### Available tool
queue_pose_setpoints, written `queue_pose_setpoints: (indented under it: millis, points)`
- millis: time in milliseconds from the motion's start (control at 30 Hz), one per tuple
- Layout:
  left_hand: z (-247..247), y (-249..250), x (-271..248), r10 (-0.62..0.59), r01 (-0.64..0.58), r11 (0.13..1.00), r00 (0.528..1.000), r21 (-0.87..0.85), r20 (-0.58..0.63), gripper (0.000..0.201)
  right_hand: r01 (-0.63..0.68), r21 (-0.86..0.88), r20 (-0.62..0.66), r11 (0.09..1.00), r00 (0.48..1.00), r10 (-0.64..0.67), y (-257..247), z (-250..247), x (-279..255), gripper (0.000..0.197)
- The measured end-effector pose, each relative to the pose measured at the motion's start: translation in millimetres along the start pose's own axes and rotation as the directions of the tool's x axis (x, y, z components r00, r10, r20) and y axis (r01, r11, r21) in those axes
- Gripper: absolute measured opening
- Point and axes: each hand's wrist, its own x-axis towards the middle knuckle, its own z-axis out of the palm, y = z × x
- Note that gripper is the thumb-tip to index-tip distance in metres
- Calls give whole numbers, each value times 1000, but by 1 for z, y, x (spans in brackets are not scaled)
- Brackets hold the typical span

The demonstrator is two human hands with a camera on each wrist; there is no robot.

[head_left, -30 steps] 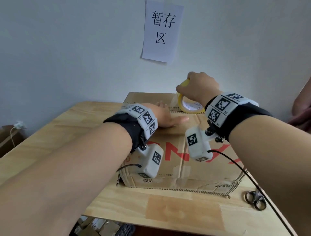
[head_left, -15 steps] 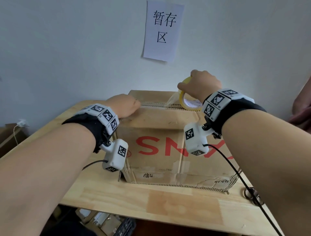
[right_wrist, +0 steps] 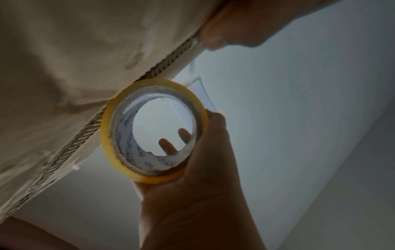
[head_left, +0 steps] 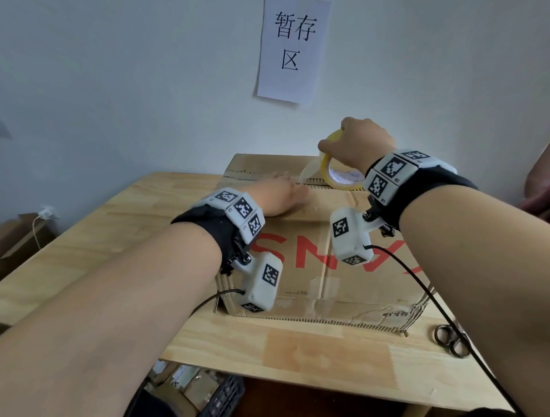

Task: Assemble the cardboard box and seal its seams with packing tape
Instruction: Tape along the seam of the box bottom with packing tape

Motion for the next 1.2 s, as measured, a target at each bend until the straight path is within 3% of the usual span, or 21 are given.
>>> queue_pose_setpoints:
  millis: [100,267,333,667,833,933,1067,1200]
  points:
    - [-13,-17,-1,-6,3,988,1000,-155,-24,53,-16,9,-9,1000,1000,17,2,0,-1,45]
    - [-28,-64,-5,-152,138,987,964,-76,-217,42,-15,22,10,1000,1000,14,2,0,0,38]
    - [-30,-67,-10,-145,140,989,960,-36,-241,44,-15,34,12,999,1000,15,4,-1,1,39]
    - [-6,-6,17,-9,22,994,993,107,-117,34,-14,73,-10,997,1000,14,5,-2,0,38]
    - [-15,-21,17,13,-22,998,986,-53,-164,36,0,74,-2,997,1000,0,5,-4,-2,40]
    - [-13,-27,16,-1,-16,995,986,-101,-164,24,2,209,18,978,1000,-6,9,-10,-1,41]
    - [-2,-15,19,-14,9,997,997,-74,-70,45,-97,435,-30,895,992,122,21,-7,-5,47]
    - [-1,-15,19,-40,38,998,998,52,42,65,-127,455,-6,881,989,146,17,-9,-4,45]
